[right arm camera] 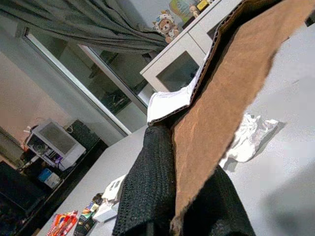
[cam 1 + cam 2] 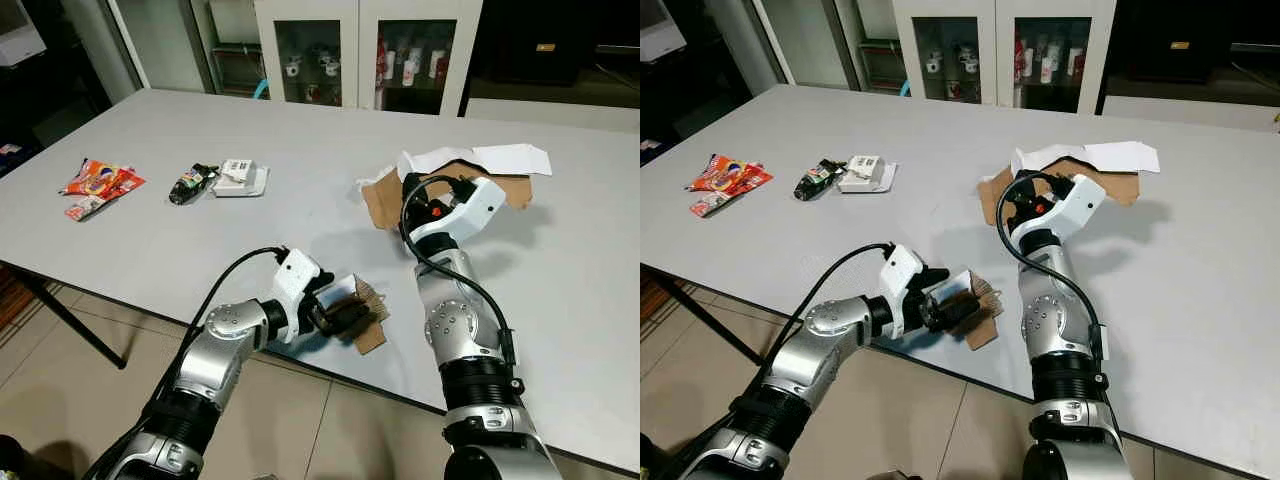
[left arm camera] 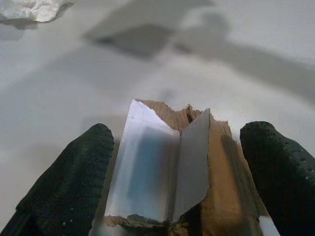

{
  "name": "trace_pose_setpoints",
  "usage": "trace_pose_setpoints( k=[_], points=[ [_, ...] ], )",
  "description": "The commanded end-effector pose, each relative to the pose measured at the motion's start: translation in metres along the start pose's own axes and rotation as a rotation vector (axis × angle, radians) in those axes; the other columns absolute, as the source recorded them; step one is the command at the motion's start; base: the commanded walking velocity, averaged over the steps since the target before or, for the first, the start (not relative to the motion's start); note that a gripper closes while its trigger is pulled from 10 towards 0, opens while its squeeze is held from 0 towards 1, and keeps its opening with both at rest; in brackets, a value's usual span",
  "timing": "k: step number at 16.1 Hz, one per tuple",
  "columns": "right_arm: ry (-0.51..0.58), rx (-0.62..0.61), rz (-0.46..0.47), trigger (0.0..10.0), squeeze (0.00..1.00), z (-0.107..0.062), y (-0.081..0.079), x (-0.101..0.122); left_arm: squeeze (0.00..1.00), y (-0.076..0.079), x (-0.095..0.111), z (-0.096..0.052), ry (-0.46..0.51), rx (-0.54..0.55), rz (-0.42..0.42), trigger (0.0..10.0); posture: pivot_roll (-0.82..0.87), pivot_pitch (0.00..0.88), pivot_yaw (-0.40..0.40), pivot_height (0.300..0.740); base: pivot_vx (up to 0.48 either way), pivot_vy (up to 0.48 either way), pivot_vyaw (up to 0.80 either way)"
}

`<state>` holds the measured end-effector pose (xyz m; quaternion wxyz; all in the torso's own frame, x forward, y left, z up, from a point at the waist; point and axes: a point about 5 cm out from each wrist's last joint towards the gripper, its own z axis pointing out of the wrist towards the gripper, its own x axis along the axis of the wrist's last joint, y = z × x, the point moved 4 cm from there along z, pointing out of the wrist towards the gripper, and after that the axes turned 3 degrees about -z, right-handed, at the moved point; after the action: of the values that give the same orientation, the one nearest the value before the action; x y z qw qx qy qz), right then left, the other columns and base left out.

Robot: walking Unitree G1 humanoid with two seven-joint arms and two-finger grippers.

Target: Picking trash to rubbish bin

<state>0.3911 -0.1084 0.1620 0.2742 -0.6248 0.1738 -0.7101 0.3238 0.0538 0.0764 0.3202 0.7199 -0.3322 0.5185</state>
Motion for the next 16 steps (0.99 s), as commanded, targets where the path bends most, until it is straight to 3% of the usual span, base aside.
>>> trace_pose_setpoints(
  k=[1, 5, 9, 13, 16],
  points=[
    [-0.006, 0.027, 0.005, 10.0, 0.00, 0.005, -0.010, 0.001, 0.00, -0.002, -0.001, -0.002, -0.022, 0.002, 0.029, 10.0, 0.04, 0.000, 0.092, 0.740, 0.000, 0.000, 0.00],
    [-0.009, 0.031, 0.009, 10.0, 0.00, 0.006, -0.011, 0.001, 0.00, -0.010, -0.017, -0.008, -0.139, 0.032, 0.115, 10.0, 0.04, 0.000, 0.092, 0.740, 0.000, 0.000, 0.00],
    [-0.010, 0.031, 0.010, 10.0, 0.00, 0.006, -0.011, 0.000, 0.00, -0.012, -0.018, -0.007, -0.154, 0.051, 0.141, 10.0, 0.04, 0.000, 0.092, 0.740, 0.000, 0.000, 0.00],
    [-0.013, 0.033, 0.012, 10.0, 0.00, 0.005, -0.012, 0.000, 0.00, -0.022, -0.005, 0.002, -0.052, 0.175, 0.134, 10.0, 0.04, 0.000, 0.092, 0.740, 0.000, 0.000, 0.00],
    [-0.013, 0.033, 0.012, 10.0, 0.00, 0.005, -0.012, -0.001, 0.00, -0.021, -0.002, 0.006, -0.005, 0.193, 0.110, 10.0, 0.03, 0.000, 0.094, 0.740, 0.000, 0.000, 0.00]
  ],
)
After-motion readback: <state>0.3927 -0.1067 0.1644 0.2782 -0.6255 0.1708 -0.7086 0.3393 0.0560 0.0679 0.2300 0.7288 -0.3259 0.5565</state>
